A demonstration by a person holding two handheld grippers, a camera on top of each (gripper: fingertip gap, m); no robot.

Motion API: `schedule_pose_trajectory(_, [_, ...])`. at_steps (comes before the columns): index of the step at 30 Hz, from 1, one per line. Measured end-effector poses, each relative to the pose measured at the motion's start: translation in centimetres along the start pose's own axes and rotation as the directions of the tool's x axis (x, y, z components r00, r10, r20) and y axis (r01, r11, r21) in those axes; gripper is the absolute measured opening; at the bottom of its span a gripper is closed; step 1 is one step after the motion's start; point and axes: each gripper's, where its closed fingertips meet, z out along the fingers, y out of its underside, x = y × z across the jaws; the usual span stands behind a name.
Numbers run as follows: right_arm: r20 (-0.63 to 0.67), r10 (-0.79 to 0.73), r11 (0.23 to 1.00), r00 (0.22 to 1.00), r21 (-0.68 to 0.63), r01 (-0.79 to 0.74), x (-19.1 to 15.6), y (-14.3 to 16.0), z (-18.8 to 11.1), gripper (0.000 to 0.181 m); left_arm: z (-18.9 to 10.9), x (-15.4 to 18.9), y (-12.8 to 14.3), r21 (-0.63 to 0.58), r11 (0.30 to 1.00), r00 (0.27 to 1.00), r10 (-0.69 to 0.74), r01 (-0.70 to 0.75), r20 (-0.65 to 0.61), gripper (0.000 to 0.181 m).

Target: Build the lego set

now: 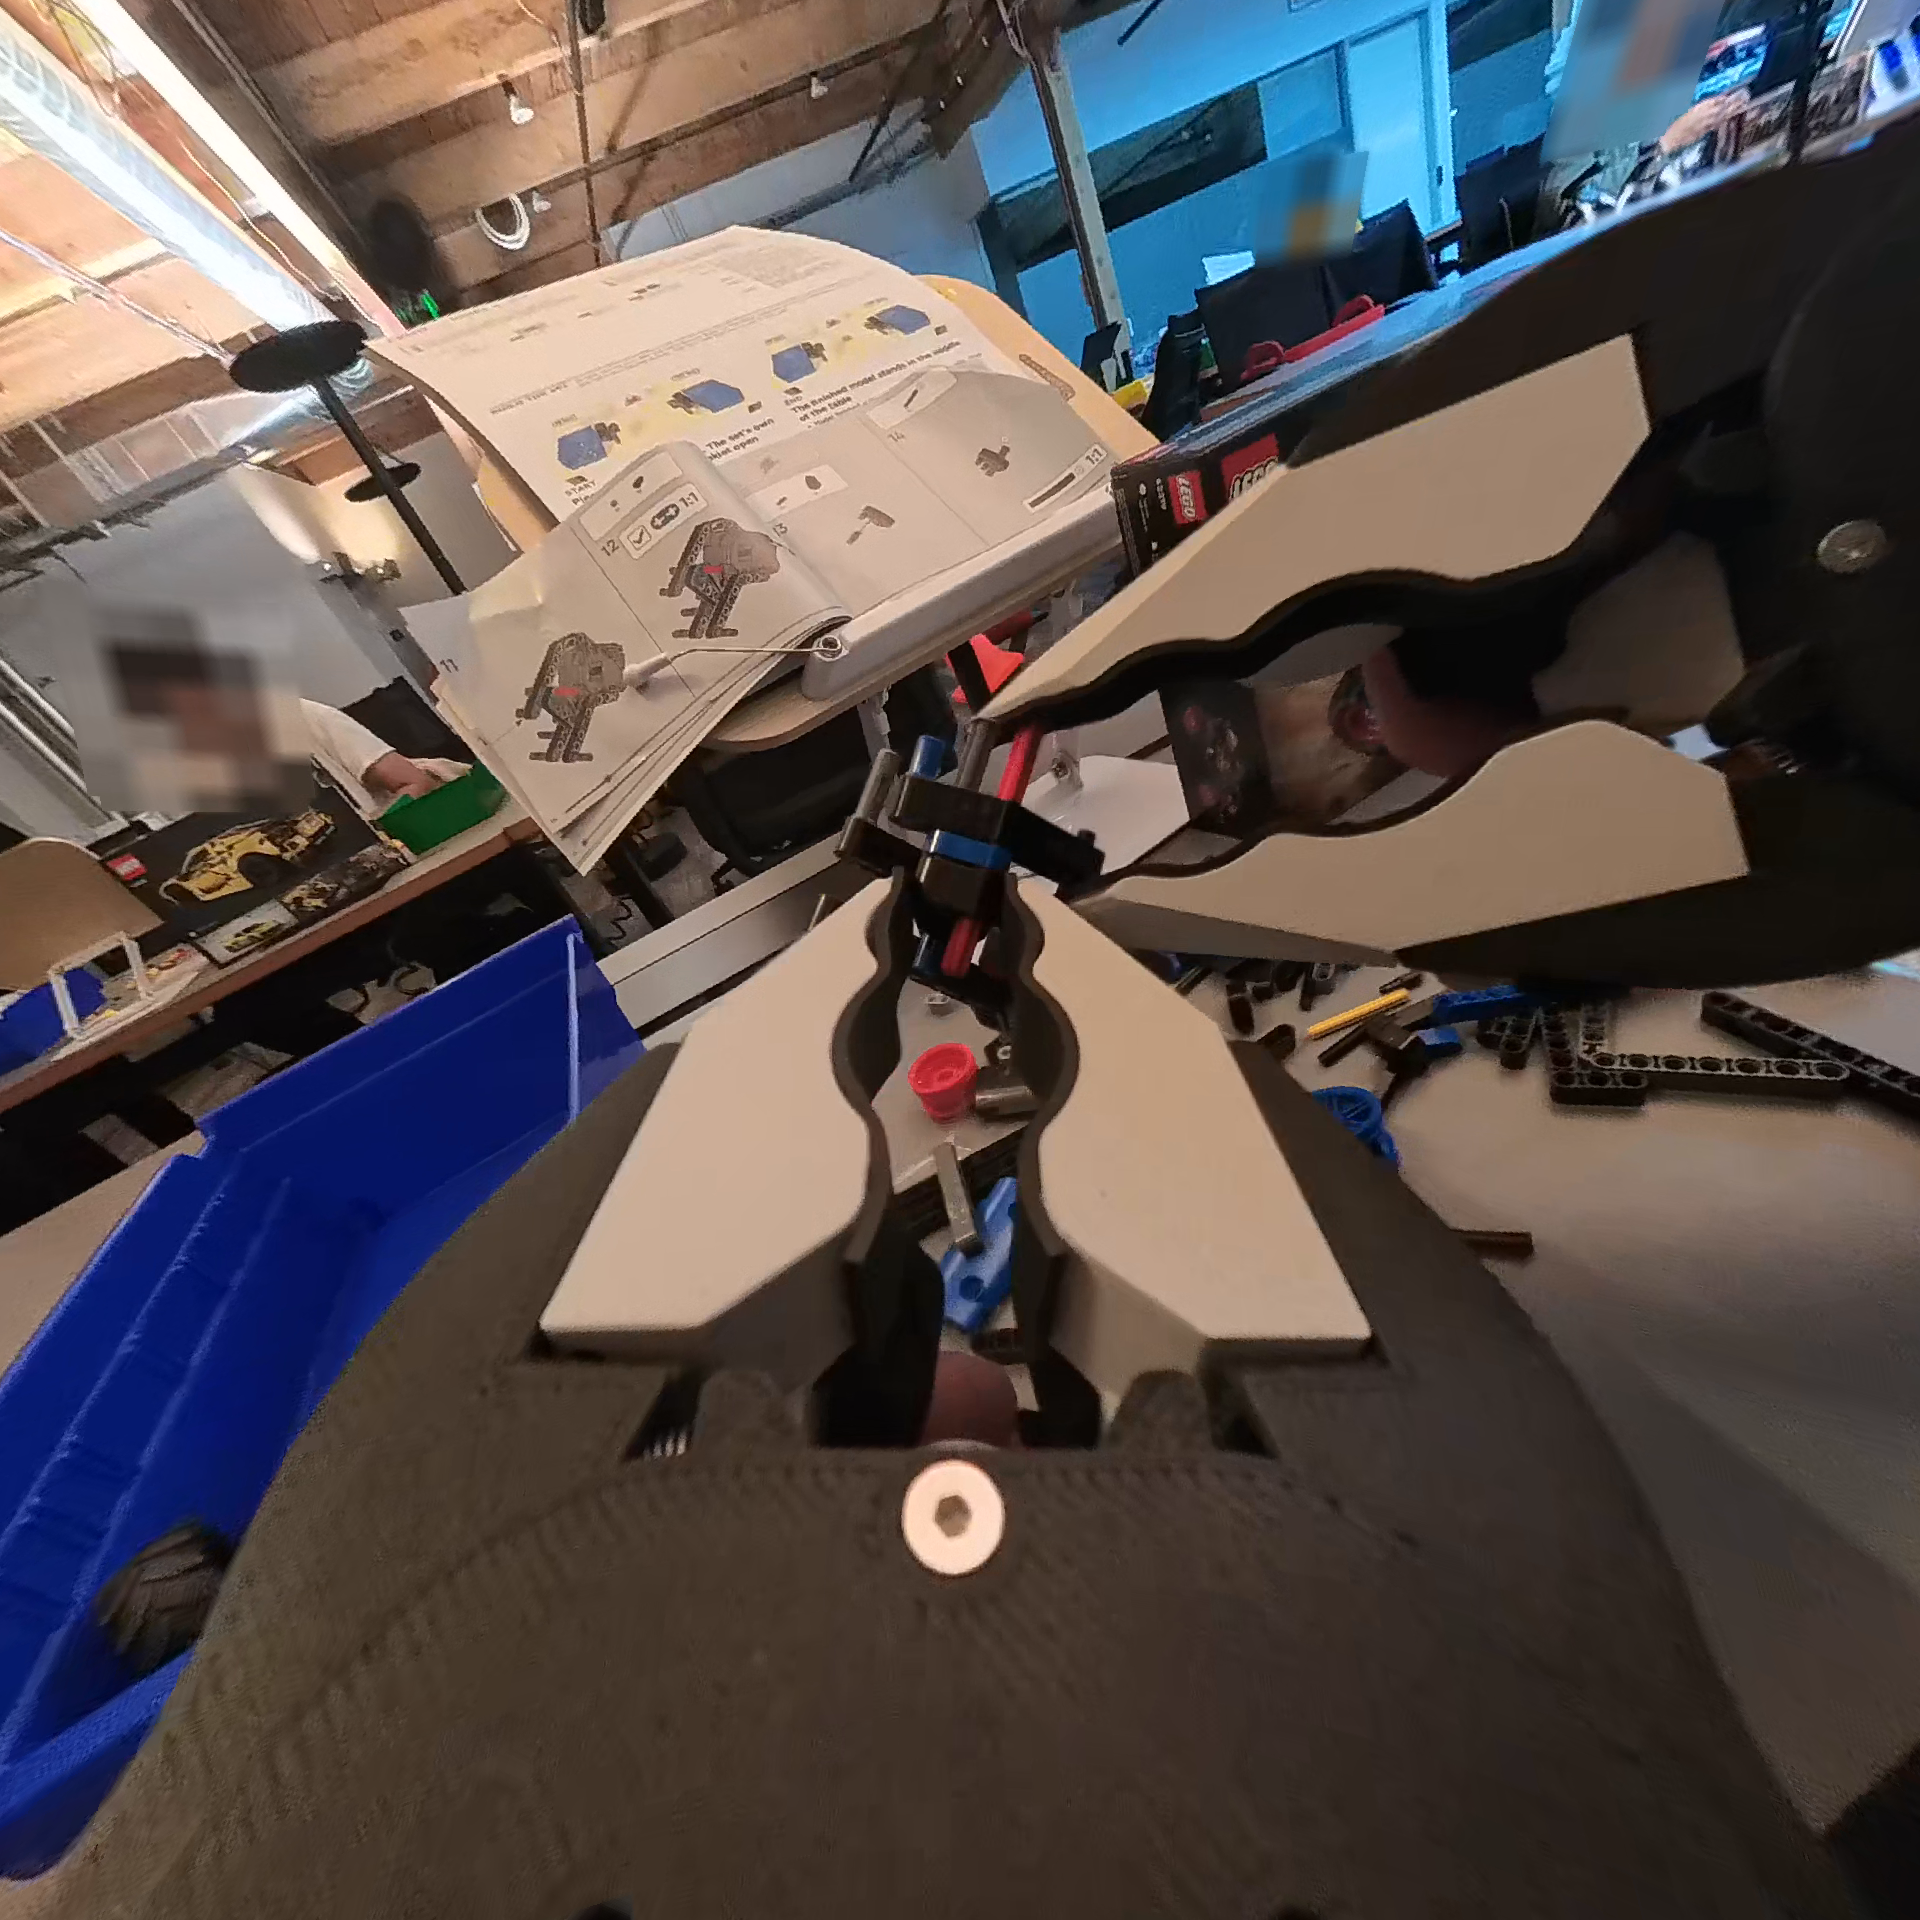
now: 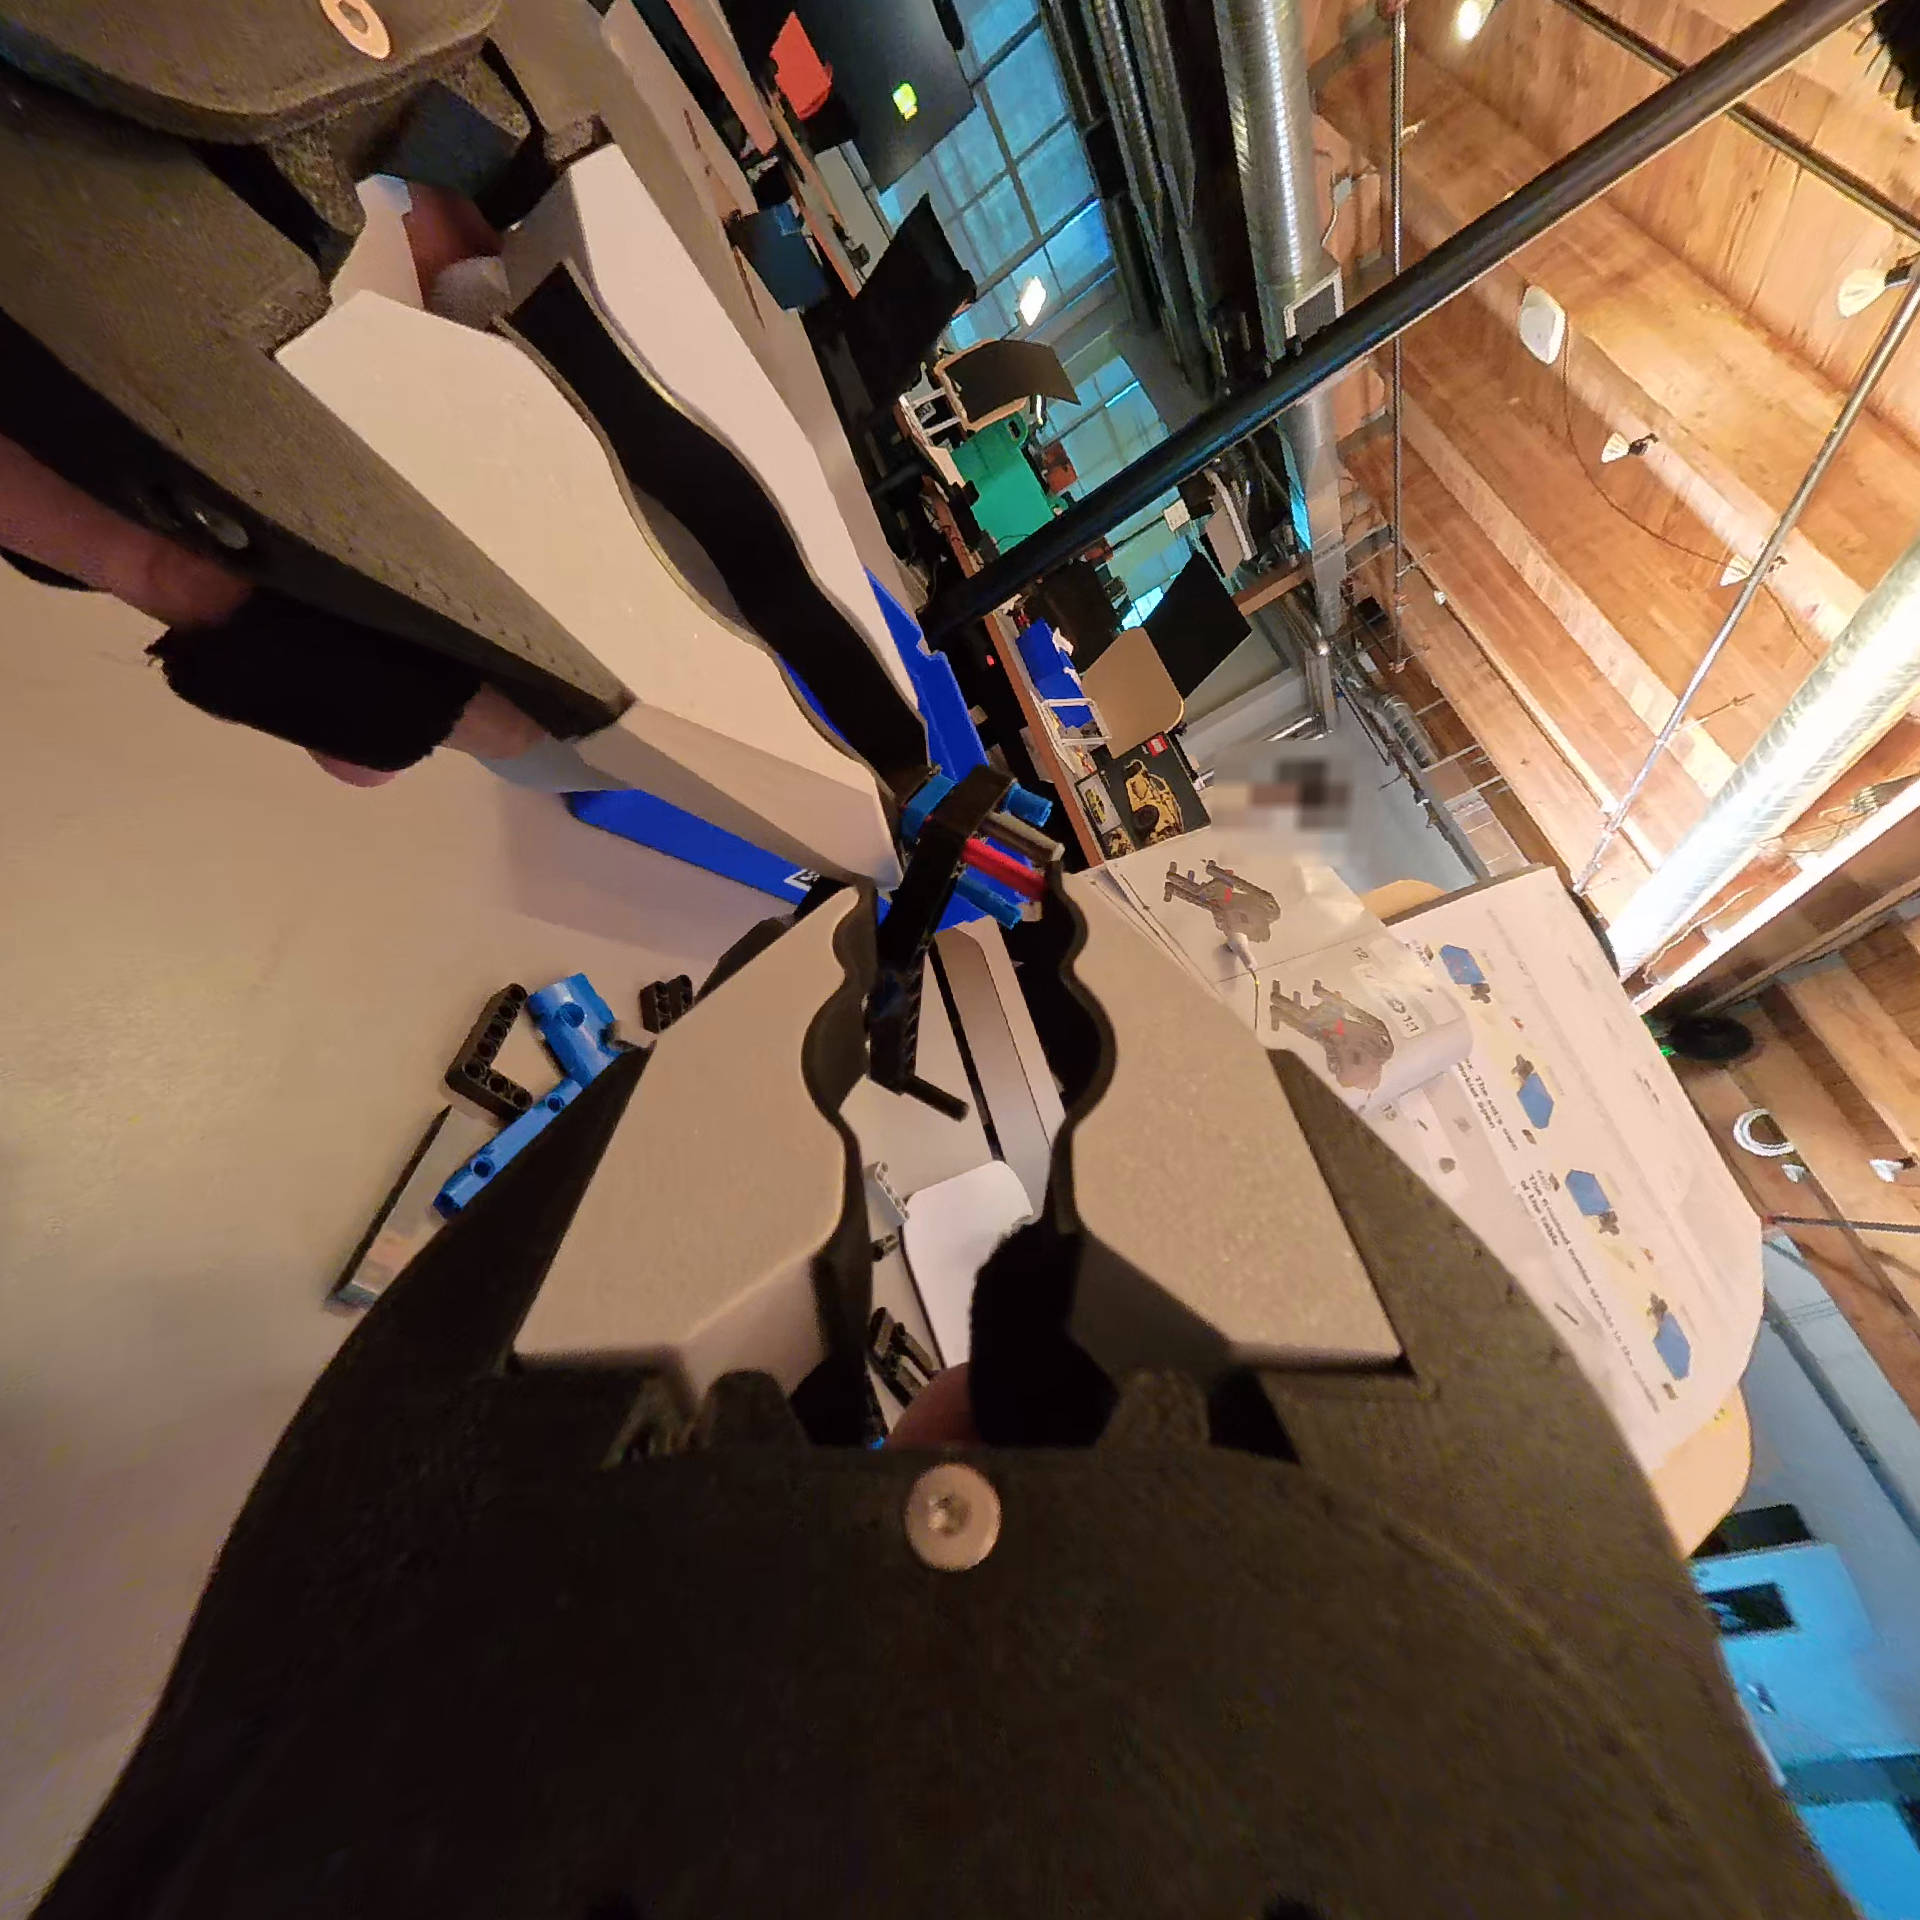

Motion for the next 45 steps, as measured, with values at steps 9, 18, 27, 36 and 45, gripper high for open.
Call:
schedule_pose_trajectory(9, [0.034, 0.09, 0.996, 0.995, -0.004, -0.09, 0.0, 1.1, 0.6, 0.031, 1.0, 0.0, 0.6, -0.062, 0.998, 0.999, -0.031, 0.032, 0.015, 0.013])
schedule_pose_trajectory(18, [0.288, 0.426, 0.891, 0.858, 0.031, -0.453, -1.8, 1.9, 0.7, 0.03, 0.7, 0.8, 1.9, -0.114, 0.985, 0.983, -0.145, 0.132, -0.112, 0.013])
schedule_pose_trajectory(27, [0.366, 0.381, 0.907, 0.849, 0.031, -0.42, -3.4, 1.6, 0.6, 0.031, -0.3, 1.3, 3.2, -0.157, 0.983, 0.984, -0.115, 0.093, -0.134, 0.013])
schedule_pose_trajectory(36, [0.36, 0.32, 0.938, 0.876, 0.008, -0.346, -3.6, 1.7, 0.4, 0.031, -0.2, 1.5, 3.4, -0.176, 0.984, 0.99, -0.047, 0.023, -0.131, 0.013])
schedule_pose_trajectory(45, [0.337, 0.231, 0.97, 0.913, -0.006, -0.244, -3.7, 2.1, 0.4, 0.028, 0.2, 1.8, 3.4, -0.163, 0.986, 0.993, 0.0, -0.02, -0.121, 0.012])
